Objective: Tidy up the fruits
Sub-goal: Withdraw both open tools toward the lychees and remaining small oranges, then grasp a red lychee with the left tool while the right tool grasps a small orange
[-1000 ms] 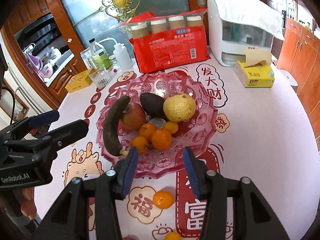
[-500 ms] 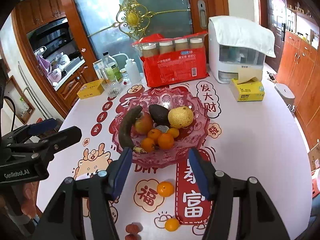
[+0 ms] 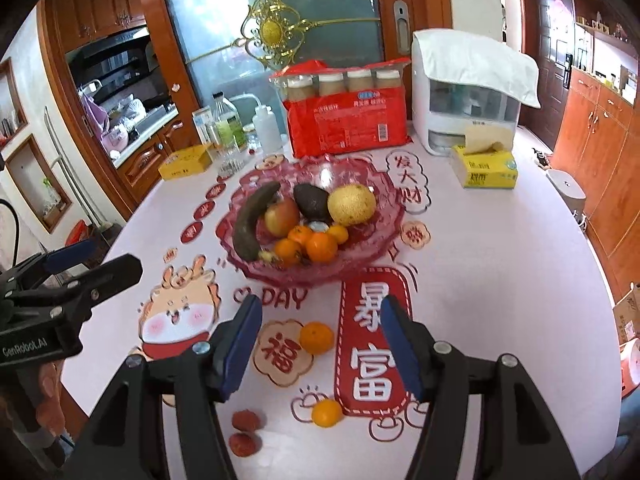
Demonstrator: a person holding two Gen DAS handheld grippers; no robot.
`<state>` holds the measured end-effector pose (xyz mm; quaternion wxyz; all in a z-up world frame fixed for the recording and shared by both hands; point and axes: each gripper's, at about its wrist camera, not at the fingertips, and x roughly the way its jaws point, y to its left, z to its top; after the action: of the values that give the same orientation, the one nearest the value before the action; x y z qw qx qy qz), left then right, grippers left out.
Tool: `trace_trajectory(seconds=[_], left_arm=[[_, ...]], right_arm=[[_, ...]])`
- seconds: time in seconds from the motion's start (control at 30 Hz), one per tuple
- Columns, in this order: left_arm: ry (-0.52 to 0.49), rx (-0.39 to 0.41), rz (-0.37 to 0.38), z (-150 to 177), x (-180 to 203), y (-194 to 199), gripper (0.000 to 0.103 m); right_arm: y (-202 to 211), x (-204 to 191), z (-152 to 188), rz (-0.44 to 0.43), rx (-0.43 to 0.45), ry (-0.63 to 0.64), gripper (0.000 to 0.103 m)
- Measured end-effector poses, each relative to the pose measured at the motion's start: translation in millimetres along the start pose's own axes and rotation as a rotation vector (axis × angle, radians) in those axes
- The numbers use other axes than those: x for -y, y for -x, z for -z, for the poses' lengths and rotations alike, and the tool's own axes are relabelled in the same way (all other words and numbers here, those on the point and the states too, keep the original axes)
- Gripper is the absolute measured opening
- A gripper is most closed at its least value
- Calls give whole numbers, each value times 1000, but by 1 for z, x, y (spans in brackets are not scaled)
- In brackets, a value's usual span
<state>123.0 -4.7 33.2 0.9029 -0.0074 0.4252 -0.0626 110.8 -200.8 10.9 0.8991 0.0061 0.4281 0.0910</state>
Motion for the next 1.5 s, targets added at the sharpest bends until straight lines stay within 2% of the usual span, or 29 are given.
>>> trace_trajectory(seconds=[0.23, 0.43, 0.6, 0.8, 1.0, 1.1, 1.17, 1.23, 1.5], left_arm=[[-3, -137, -1, 62, 10, -38, 97], [22, -249, 27, 112, 13, -64, 97], [53, -317, 72, 148, 19, -73, 97], [36, -355, 95, 172, 34, -85, 96], [76, -349, 94, 183, 34, -93, 74], [77, -317, 85, 183, 35, -92, 66], [66, -301, 83, 182, 37, -92, 54], [50, -296, 97, 182, 40, -92, 31], [64, -308, 124, 181, 33, -85, 30]], right_arm=[[-20, 10, 41, 15, -66, -2, 62], [-40, 16, 79, 18, -137, 1, 62], [-54, 11, 103, 2, -188, 16, 62], [-72, 6, 119, -14, -219, 33, 62], [-89, 4, 123, -11, -238, 55, 52], [-94, 4, 124, -22, -241, 53, 48], [-96, 3, 124, -29, -243, 57, 39], [-99, 3, 126, -29, -249, 62, 32], [-96, 3, 128, -34, -244, 67, 31]])
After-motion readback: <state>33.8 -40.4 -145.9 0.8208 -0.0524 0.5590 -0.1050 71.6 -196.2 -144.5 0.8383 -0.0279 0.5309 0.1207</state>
